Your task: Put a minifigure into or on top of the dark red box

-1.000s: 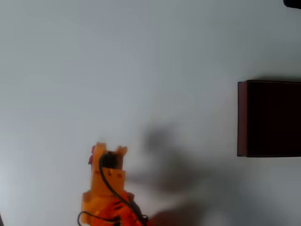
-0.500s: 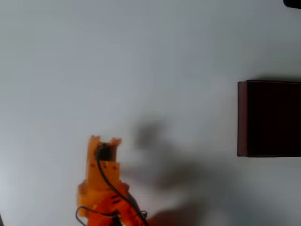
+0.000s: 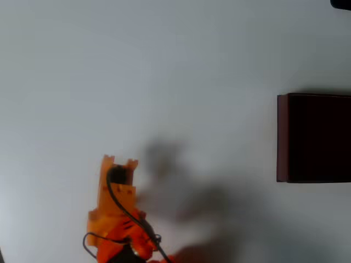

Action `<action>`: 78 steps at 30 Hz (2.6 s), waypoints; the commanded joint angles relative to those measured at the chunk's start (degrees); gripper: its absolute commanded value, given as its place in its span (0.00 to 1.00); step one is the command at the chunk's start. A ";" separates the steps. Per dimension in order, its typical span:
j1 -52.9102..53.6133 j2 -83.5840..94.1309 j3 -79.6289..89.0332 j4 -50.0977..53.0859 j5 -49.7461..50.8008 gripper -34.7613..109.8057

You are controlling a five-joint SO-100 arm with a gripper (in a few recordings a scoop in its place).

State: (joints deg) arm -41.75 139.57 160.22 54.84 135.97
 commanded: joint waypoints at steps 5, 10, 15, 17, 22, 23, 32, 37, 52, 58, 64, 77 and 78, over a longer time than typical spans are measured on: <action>-1.23 -6.42 -4.83 -0.88 1.85 0.37; -1.32 -11.51 -9.05 -0.97 0.97 0.37; -1.85 -14.24 -10.46 -1.14 0.70 0.37; -1.93 -14.77 -10.46 -1.67 0.35 0.36; -0.26 -15.82 -11.34 -2.37 -2.99 0.36; 0.26 -15.82 -11.34 -2.46 -4.22 0.36; 1.58 -15.91 -10.99 -2.72 -6.86 0.36; 0.97 -15.82 -10.55 -2.99 -6.06 0.35; -0.09 -17.93 -10.02 -5.36 -3.87 0.35; 0.00 -18.46 -9.32 -6.77 -3.96 0.33; 0.00 -18.98 -8.79 -7.82 -4.04 0.31; 0.44 -18.90 -8.26 -8.70 -5.01 0.26; 0.62 -18.81 -8.35 -8.61 -5.45 0.26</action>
State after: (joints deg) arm -40.61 119.97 151.08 46.41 130.69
